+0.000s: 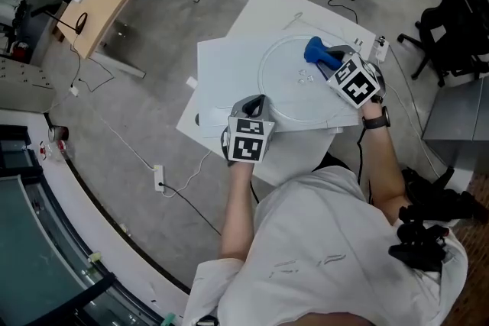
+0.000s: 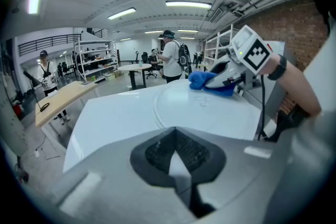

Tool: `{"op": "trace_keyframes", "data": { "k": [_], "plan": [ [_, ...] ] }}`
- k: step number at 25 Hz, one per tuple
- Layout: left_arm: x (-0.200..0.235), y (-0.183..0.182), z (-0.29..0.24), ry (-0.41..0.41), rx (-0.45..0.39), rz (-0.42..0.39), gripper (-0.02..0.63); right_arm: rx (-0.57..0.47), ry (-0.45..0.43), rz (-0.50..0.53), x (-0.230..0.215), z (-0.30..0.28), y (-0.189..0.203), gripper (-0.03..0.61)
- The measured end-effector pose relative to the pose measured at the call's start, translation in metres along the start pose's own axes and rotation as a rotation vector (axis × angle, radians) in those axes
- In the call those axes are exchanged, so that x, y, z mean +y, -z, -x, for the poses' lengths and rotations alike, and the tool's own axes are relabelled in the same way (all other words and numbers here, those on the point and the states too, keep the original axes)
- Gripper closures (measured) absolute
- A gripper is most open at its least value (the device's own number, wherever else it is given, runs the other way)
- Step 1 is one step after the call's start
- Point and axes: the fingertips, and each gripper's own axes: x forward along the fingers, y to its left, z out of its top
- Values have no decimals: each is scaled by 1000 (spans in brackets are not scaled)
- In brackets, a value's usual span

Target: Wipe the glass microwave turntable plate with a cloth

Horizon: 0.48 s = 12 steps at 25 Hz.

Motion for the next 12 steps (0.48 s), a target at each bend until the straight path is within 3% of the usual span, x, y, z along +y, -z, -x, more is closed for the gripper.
{"op": "trace_keyframes", "data": {
  "k": [7, 12],
  "plan": [
    [1, 2, 3, 4, -2, 2, 612, 25, -66, 32, 41, 43, 35, 488],
    [0, 0, 1, 3, -1, 0, 612, -10, -139, 128, 85, 46, 18, 489]
  ]
}}
